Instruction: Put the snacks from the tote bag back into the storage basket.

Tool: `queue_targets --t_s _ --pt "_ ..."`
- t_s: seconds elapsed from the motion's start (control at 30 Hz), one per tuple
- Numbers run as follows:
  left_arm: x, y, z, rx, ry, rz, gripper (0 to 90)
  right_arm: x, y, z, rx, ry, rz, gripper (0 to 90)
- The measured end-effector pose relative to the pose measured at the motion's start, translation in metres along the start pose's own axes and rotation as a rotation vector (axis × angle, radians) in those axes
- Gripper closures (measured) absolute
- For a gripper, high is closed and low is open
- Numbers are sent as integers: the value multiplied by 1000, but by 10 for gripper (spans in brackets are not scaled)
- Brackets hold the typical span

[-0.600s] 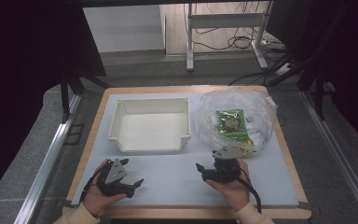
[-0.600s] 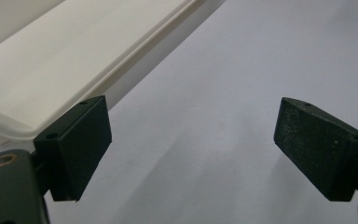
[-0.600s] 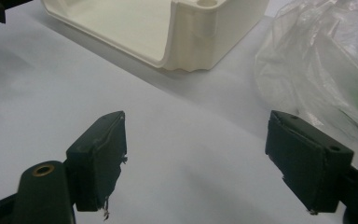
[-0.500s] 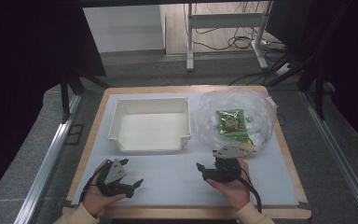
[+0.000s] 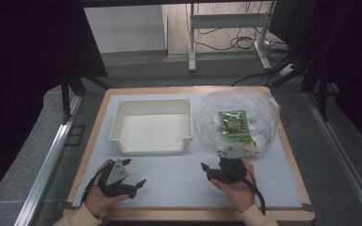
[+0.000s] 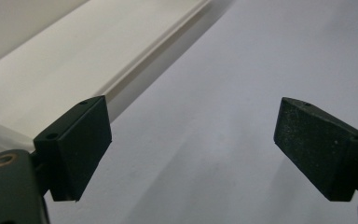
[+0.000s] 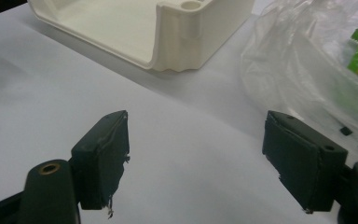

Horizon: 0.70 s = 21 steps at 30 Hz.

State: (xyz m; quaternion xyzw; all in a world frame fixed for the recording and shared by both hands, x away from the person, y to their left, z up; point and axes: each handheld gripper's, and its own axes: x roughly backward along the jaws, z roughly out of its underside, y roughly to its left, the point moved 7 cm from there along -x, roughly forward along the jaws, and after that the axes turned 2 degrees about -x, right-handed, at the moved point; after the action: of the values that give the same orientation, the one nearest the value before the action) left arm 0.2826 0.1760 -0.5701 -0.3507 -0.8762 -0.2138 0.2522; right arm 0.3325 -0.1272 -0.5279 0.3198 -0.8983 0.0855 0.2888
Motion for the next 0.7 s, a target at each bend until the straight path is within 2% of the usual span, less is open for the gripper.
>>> queue_targets --t_s 0.2,0.37,0.7 --pt "4 2 1 21 -13 -11 110 0 -2 -7 18 -7 6 253" --pt "2 1 2 13 0 -11 110 1 -2 -9 21 5 -13 261" --pt "3 2 3 18 0 -14 110 7 -7 -13 13 2 -14 271"
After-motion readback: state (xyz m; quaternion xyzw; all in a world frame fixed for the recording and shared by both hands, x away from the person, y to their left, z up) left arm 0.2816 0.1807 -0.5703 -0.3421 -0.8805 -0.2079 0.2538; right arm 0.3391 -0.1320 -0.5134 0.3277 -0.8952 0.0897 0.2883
